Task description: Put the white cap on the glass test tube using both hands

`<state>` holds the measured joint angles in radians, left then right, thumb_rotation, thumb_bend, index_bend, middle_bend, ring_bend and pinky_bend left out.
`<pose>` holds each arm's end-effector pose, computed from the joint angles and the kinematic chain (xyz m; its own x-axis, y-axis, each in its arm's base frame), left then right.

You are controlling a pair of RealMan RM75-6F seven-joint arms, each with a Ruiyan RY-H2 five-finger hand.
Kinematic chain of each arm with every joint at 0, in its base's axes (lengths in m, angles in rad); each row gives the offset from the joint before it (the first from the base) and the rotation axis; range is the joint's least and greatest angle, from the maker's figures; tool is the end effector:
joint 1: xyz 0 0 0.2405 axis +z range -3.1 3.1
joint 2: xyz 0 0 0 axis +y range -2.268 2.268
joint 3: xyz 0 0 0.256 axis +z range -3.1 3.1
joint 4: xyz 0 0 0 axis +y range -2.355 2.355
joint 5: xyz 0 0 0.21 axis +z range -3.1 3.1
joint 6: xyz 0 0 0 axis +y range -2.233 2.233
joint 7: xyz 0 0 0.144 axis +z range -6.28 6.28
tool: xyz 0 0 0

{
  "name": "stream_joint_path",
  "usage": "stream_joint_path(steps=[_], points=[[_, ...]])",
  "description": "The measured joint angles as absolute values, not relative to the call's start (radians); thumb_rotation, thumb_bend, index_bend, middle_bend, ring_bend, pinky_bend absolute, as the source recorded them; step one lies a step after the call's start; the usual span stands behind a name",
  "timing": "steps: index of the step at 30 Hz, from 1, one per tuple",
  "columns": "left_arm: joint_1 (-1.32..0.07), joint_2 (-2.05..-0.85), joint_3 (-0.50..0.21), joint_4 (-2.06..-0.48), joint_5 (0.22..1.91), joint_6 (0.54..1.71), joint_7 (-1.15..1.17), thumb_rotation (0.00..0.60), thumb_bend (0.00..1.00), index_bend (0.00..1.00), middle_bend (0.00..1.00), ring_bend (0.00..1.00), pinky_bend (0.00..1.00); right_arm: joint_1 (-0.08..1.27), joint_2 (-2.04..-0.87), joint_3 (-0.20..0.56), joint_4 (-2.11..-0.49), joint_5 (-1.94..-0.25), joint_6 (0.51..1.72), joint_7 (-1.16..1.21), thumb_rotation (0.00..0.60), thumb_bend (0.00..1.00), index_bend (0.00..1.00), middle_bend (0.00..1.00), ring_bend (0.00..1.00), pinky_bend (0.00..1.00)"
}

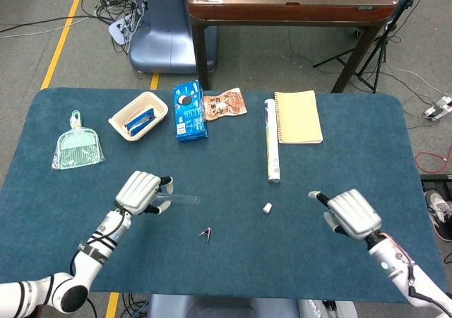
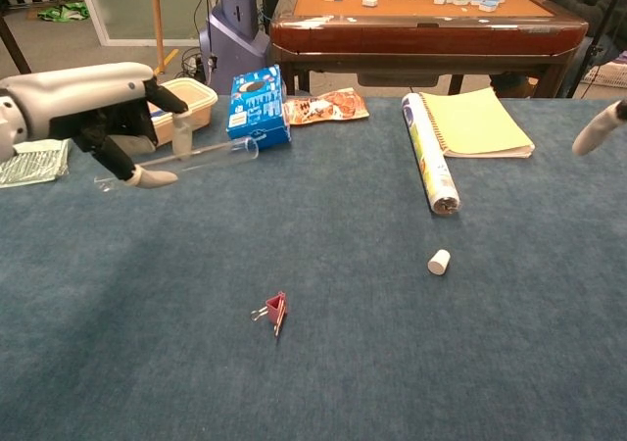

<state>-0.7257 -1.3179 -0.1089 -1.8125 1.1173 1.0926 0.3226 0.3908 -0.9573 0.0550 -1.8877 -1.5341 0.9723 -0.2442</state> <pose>-0.1308 0.3097 0.0426 0.3769 0.2495 0.8920 0.8805 -0.3954 -0.2615 -0.2213 -0.2361 0.1164 0.6219 -0.2939 0.7258 -0.7642 -0.4302 0.4806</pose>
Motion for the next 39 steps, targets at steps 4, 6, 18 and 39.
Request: stream_joint_path(steps=[4,6,18,39], points=[[-0.694,-1.29,-0.09,-1.843,1.167,1.116,0.301,0.6,0.26,0.61,1.0,0.99,1.0,0.463,-0.975,0.05,-1.901,-1.47,0.839,-0.302,0.6,0.98,0.28,1.0,1.0,1.0],[-0.684,-1.28,-0.085,-1.85,1.177,1.12,0.294,0.6,0.26,0.61,1.0,0.99,1.0,0.503,-0.994,0.048,-1.9,-1.423,0.782,-0.339,0.6,1.0,0.28,1.0,1.0,1.0],[-0.665,-1.277,-0.087,-1.85,1.199,1.108,0.277,0.6,0.26,0.61,1.0,0.99,1.0,0.65,-1.156,0.04,-1.83,-1.24,0.656,-0.451,0.6,1.0,0.28,1.0,1.0,1.0],[-0.647,-1.275,-0.09,-1.855,1.227,1.087,0.277,0.6,0.26,0.62,1.0,0.99,1.0,0.762,-1.285,-0.011,-1.715,-1.092,0.657,-0.516,0.6,1.0,0.28,1.0,1.0,1.0]])
